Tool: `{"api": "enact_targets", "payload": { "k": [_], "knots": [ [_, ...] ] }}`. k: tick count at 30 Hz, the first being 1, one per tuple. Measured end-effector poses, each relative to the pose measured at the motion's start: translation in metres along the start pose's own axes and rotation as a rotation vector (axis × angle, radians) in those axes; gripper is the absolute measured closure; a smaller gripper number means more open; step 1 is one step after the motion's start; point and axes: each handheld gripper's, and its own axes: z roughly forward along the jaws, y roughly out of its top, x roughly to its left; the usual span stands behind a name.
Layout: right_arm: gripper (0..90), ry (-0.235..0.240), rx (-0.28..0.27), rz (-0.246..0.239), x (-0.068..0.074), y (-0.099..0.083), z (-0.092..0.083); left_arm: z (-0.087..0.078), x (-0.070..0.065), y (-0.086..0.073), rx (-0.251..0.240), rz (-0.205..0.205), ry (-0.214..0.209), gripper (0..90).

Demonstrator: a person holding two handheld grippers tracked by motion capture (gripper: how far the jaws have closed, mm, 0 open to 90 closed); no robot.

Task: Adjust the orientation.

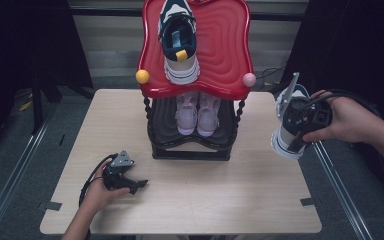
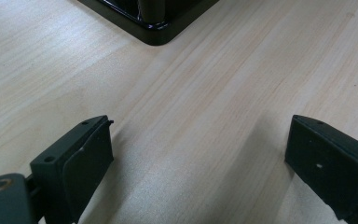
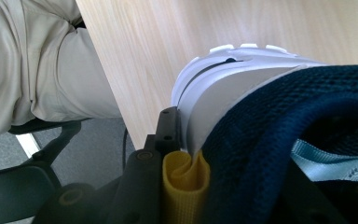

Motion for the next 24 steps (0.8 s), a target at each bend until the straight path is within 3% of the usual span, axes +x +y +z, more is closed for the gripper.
{"api": "enact_targets", "payload": {
  "k": [24],
  "knots": [
    [71.2,-0.121,-0.016,-0.041,0.001,0.035,-0.094,0.0,0.0,0.0,0.003,-0.001,-0.004,6.6]
  ]
}}
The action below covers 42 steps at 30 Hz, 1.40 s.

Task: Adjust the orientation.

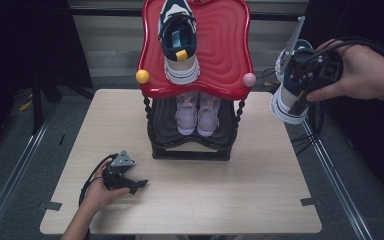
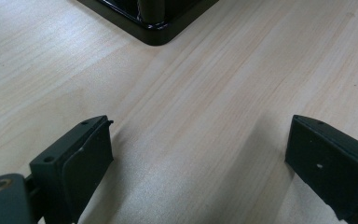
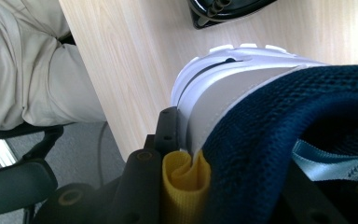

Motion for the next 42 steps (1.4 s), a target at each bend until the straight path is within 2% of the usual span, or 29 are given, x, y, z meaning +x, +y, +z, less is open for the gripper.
{"api": "enact_targets", "payload": {
  "k": [7,13,17,23,27,31,36,42],
  "knots": [
    [71.2,-0.029,0.026,-0.032,0.002,0.014,-0.022,0.0,0.0,0.0,0.0,0.0,0.001,6.6],
    [71.2,-0.07,0.006,-0.055,0.005,0.029,-0.043,0.0,0.0,0.0,0.0,0.001,0.0,6.5],
    [71.4,-0.105,-0.009,-0.068,0.005,0.044,-0.053,0.0,0.0,0.0,0.001,0.001,0.0,6.3],
    [71.3,-0.125,-0.027,-0.115,0.005,0.073,-0.065,0.001,0.0,0.0,-0.003,0.002,-0.003,6.0],
    [71.4,-0.147,-0.041,-0.139,0.005,0.091,-0.067,0.001,0.0,0.0,-0.002,0.002,-0.002,6.0],
    [71.3,-0.162,-0.033,-0.167,0.005,0.109,-0.063,0.001,0.0,0.0,-0.002,0.002,-0.002,6.0],
    [71.2,-0.174,-0.02,-0.196,0.002,0.126,-0.051,0.001,0.0,0.0,-0.002,0.002,-0.002,6.0],
    [71.0,-0.183,-0.008,-0.213,-0.004,0.138,-0.039,0.001,0.0,0.0,-0.004,0.0,-0.003,6.0]
  ]
}}
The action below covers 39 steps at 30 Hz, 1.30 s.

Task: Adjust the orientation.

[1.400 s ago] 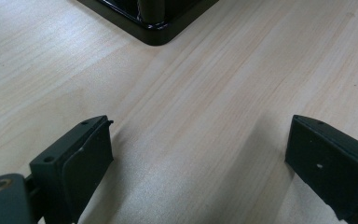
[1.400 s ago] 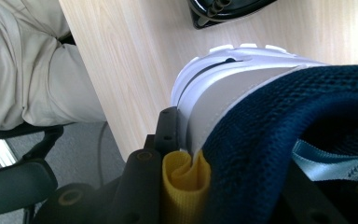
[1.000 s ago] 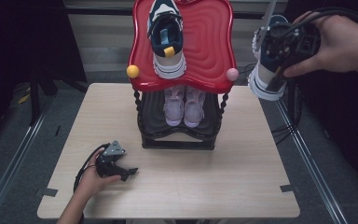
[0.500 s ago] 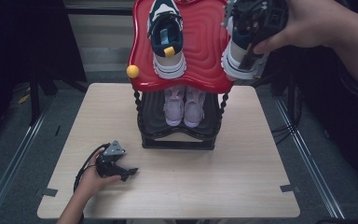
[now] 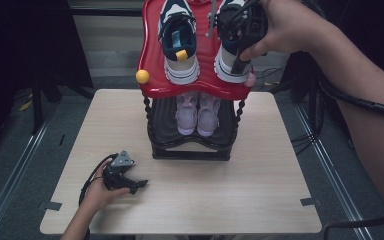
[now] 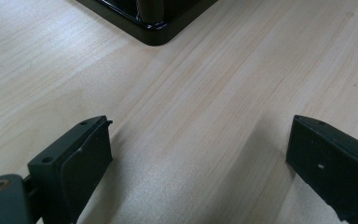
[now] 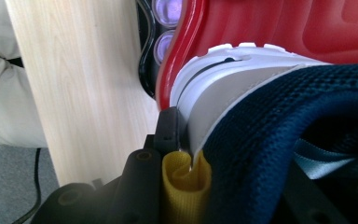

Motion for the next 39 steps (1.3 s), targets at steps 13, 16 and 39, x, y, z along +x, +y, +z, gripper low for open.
{"api": "enact_targets", "payload": {
  "k": [13,16,39],
  "knots": [
    [71.2,-0.035,0.009,-0.055,-0.009,0.016,0.018,0.001,0.0,0.001,0.003,-0.001,-0.004,5.3],
    [71.2,-0.043,0.015,-0.068,-0.008,0.021,0.021,0.001,0.0,0.001,0.002,-0.001,-0.004,5.3],
    [70.3,-0.052,0.032,-0.094,-0.012,0.032,0.034,0.001,0.0,0.001,0.002,-0.002,-0.005,5.3]
  ]
}}
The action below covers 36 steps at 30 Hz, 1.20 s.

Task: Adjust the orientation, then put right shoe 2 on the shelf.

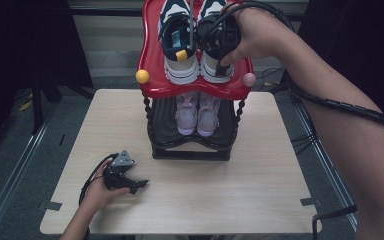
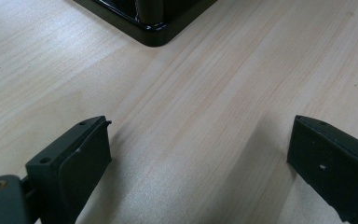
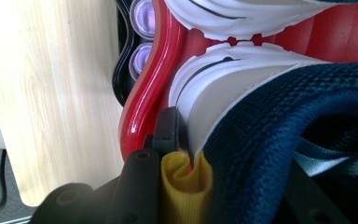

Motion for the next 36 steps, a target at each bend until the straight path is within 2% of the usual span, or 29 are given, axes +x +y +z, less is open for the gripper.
{"api": "enact_targets", "payload": {
  "k": [11,18,21,23,26,29,33,36],
  "knots": [
    [70.5,-0.002,-0.005,-0.04,0.001,0.001,0.001,0.0,0.0,0.0,0.0,0.002,0.001,5.3],
    [67.4,-0.005,-0.017,-0.024,0.0,-0.002,0.001,0.0,0.0,0.0,0.0,0.001,0.001,5.2],
    [60.8,-0.029,-0.036,-0.003,0.001,-0.003,0.0,0.0,0.0,0.0,0.0,0.002,0.0,5.2],
    [53.5,-0.031,-0.038,0.012,0.001,-0.004,-0.001,0.0,0.0,0.0,0.0,0.003,0.0,5.2],
    [47.3,-0.026,-0.07,0.041,0.002,-0.005,-0.003,0.0,0.0,0.0,0.0,0.003,0.0,5.1],
    [41.2,-0.029,-0.076,0.06,0.003,-0.007,-0.006,0.0,0.0,0.0,0.0,0.003,0.0,5.1],
    [35.4,0.01,-0.115,0.104,0.001,-0.01,-0.01,0.0,0.0,0.0,0.0,0.003,0.001,5.1],
    [30.3,0.04,-0.139,0.158,-0.002,-0.014,-0.014,0.0,0.0,0.0,-0.001,0.003,0.0,5.1]
  ]
}}
